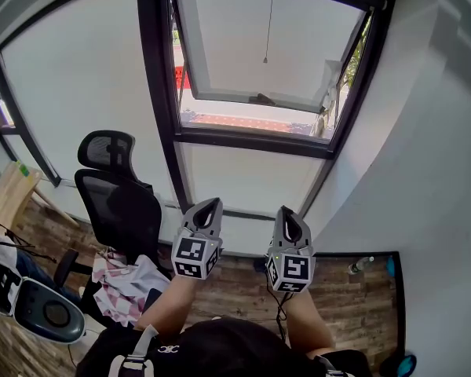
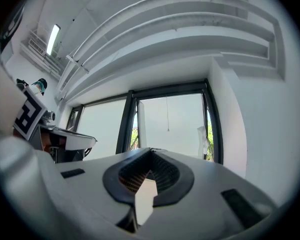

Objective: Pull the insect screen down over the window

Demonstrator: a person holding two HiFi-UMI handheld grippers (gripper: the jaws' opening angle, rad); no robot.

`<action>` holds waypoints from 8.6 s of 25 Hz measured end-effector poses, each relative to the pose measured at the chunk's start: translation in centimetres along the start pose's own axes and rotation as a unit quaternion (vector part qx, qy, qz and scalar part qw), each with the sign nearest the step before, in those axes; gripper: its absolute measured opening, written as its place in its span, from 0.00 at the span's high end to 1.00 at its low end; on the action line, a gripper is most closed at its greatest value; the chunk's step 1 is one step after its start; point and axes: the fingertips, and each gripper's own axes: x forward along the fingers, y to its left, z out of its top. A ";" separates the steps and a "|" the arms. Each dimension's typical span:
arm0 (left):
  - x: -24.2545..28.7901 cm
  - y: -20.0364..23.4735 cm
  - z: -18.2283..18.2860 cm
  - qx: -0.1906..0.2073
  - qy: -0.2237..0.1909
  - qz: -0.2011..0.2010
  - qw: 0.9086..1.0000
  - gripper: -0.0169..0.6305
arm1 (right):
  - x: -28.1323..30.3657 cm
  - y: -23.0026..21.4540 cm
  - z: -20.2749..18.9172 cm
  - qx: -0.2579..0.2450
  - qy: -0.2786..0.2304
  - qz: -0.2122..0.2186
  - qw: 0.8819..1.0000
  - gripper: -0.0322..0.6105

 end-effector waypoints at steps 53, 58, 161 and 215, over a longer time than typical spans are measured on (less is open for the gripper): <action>23.5 13.5 -0.3 0.013 -0.007 0.018 1.000 0.97 | 26.0 -6.4 -2.8 -0.027 -0.034 0.007 0.999 0.94; 29.5 14.0 1.2 0.021 -0.017 0.025 0.999 0.97 | 31.2 -10.7 -2.7 -0.024 -0.041 0.012 0.999 0.94; 50.2 32.8 43.7 0.653 0.022 0.121 0.748 0.88 | 55.3 -31.6 39.3 -0.637 0.009 -0.176 0.751 0.88; 48.4 31.1 19.8 0.665 0.129 0.003 0.736 0.94 | 52.5 -30.5 14.9 -0.657 0.178 -0.058 0.730 0.91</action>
